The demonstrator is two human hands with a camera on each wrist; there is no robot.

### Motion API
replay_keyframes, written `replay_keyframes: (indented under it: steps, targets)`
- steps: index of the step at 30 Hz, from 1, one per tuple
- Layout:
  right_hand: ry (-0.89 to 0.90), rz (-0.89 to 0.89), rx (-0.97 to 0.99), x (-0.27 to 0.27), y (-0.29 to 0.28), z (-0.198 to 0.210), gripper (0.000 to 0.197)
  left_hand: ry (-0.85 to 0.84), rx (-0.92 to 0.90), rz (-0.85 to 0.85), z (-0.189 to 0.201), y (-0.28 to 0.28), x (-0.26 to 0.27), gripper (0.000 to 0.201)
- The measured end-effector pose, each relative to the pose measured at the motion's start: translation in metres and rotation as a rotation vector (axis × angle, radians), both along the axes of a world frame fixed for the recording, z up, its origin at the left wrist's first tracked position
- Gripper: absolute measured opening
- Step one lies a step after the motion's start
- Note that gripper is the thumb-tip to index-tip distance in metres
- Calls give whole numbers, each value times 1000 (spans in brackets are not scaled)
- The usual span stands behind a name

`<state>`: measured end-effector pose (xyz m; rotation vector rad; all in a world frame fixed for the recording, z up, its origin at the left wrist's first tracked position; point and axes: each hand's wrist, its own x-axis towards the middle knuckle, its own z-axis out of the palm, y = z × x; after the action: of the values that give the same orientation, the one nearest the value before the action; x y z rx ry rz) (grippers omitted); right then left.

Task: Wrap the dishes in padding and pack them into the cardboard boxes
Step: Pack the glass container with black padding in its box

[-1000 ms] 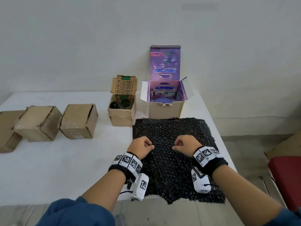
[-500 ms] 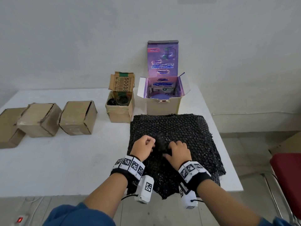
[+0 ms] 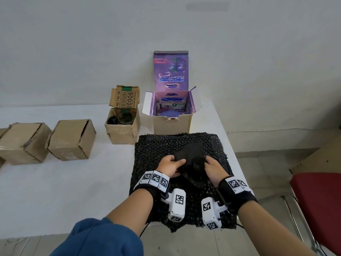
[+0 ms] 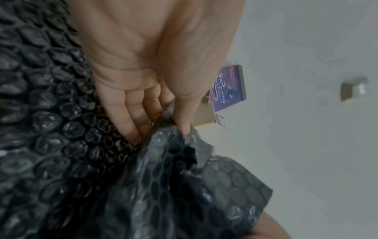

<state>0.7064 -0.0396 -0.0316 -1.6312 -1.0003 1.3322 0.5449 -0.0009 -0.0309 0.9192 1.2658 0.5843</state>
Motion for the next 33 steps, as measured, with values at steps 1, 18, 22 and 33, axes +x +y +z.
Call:
replay_keyframes:
  steps: [1, 18, 22, 33]
  targets:
    - [-48, -78, 8, 5, 3, -1, 17, 40, 37, 29, -2, 3, -1, 7]
    - [-397, 420, 449, -63, 53, 64, 64, 47, 417, 219, 56, 48, -92, 48]
    - [-487, 338, 440, -100, 85, 74, 58, 148, 537, -89, 58, 66, -137, 85]
    - [-680, 339, 536, -184, 163, 97, 19, 585, 867, -113, 84, 150, -229, 24]
